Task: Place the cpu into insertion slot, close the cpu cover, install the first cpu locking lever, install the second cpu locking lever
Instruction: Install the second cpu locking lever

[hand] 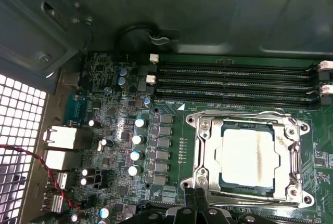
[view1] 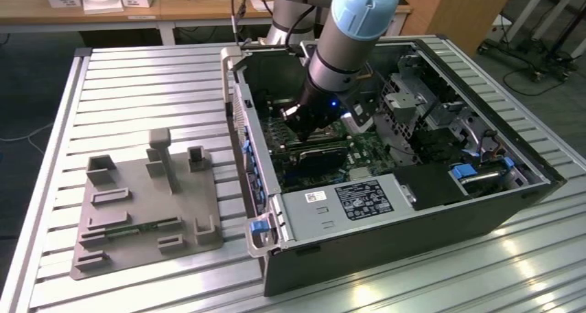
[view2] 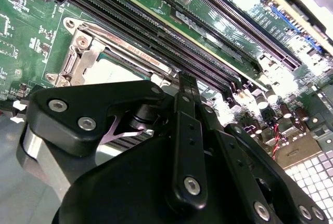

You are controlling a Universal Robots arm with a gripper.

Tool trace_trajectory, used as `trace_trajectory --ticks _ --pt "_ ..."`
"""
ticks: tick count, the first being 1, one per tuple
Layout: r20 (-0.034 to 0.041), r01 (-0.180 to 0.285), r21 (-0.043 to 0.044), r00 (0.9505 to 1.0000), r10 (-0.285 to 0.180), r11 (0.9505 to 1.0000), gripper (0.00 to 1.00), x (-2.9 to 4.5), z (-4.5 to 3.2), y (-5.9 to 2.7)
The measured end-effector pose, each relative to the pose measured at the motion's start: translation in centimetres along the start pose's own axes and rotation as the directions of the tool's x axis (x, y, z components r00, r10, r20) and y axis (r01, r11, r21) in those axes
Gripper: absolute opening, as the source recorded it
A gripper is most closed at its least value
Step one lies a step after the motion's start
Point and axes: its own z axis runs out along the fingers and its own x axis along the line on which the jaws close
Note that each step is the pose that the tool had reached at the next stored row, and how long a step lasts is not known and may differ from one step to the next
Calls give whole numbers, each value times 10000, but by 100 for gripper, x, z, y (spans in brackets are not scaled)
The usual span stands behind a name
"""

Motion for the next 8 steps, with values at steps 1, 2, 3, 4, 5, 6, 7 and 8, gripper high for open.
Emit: trace_trajectory --ticks 1,2,3,4,5,6,7,8 --pt "1 1 -2 10000 -1 10000 10 1 1 0" --pt "2 1 -4 10000 -1 10000 10 2 2 0" --pt "2 1 -4 10000 -1 10000 10 3 3 0" --pt "2 2 -5 10000 -2 10000 10 3 4 0" --pt "3 3 -6 10000 -3 10000 10 4 5 -1" --pt "3 4 -6 10000 -4 10000 10 6 6 -1" --pt "3 6 -8 10000 -6 10000 10 7 8 -1" --pt "3 11 -11 10000 -11 10000 10 8 10 -1"
